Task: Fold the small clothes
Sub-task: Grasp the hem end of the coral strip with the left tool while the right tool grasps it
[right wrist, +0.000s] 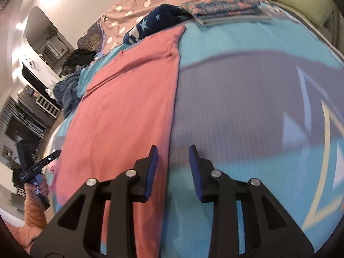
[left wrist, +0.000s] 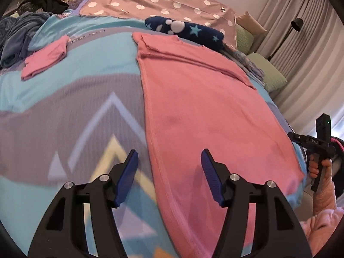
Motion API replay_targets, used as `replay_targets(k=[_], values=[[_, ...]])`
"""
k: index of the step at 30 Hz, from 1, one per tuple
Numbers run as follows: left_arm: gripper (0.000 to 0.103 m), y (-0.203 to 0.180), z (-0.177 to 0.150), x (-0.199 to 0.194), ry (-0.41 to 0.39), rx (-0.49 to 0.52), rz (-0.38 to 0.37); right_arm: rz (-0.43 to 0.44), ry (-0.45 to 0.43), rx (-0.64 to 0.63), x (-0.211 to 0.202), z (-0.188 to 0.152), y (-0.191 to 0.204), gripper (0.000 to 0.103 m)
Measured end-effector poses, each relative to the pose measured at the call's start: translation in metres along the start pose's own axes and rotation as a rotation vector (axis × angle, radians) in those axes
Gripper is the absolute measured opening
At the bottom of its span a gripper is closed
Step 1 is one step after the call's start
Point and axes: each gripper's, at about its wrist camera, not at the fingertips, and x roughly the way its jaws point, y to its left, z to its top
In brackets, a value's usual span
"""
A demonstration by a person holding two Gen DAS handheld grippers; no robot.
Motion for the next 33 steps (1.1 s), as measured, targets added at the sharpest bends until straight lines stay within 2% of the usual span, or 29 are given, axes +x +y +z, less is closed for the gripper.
replay_targets(k=[4, 10, 12, 15, 17, 20, 21, 22, 23, 24, 25, 28, 30, 33], values=[[0.063, -0.006, -0.019, -0.013, -0.002, -0.020, -0.007, 0.082, 0.017, -0.013, -0.020, -0.031, 0.002, 0.040], [0.063, -0.019, -0.053, -0.037, 0.060, -0.060, -0.118, 0.155, 0.041, 0.044, -0.042, -0.068, -0.004, 0.040], [0.063, -0.023, -0.060, -0.038, 0.071, -0.069, -0.135, 0.208, 0.051, 0.074, -0.041, -0.075, -0.006, 0.041], [0.063, -0.026, -0.062, -0.032, 0.058, -0.098, -0.170, 0.301, 0.071, 0.096, -0.026, -0.070, -0.005, 0.053], [0.063, -0.026, -0.058, -0.023, 0.050, -0.115, -0.214, 0.339, 0.091, 0.091, -0.017, -0.061, -0.001, 0.056], [0.063, -0.023, -0.053, -0.017, 0.044, -0.157, -0.268, 0.348, 0.125, 0.095, -0.011, -0.050, 0.003, 0.056], [0.062, -0.021, -0.053, -0.017, 0.041, -0.175, -0.280, 0.331, 0.129, 0.097, -0.012, -0.049, 0.003, 0.051], [0.044, -0.021, -0.053, -0.017, 0.038, -0.184, -0.277, 0.304, 0.129, 0.101, -0.013, -0.049, 0.002, 0.020], [0.011, -0.019, -0.055, -0.017, 0.043, -0.197, -0.255, 0.280, 0.128, 0.118, -0.016, -0.050, -0.002, 0.003], [0.006, -0.017, -0.056, -0.018, 0.048, -0.211, -0.232, 0.294, 0.098, 0.161, -0.026, -0.049, -0.008, 0.004], [0.006, -0.015, -0.056, -0.022, 0.038, -0.220, -0.219, 0.324, 0.066, 0.184, -0.035, -0.049, -0.012, 0.004], [0.006, -0.016, -0.055, -0.057, -0.054, -0.215, -0.206, 0.359, -0.025, 0.202, -0.068, -0.047, -0.016, 0.004], [0.006, -0.023, -0.051, -0.076, -0.087, -0.177, -0.207, 0.325, -0.031, 0.167, -0.074, -0.047, -0.012, 0.004], [0.006, -0.031, -0.050, -0.077, -0.070, -0.109, -0.170, 0.267, 0.019, 0.164, -0.060, -0.052, -0.013, 0.004]])
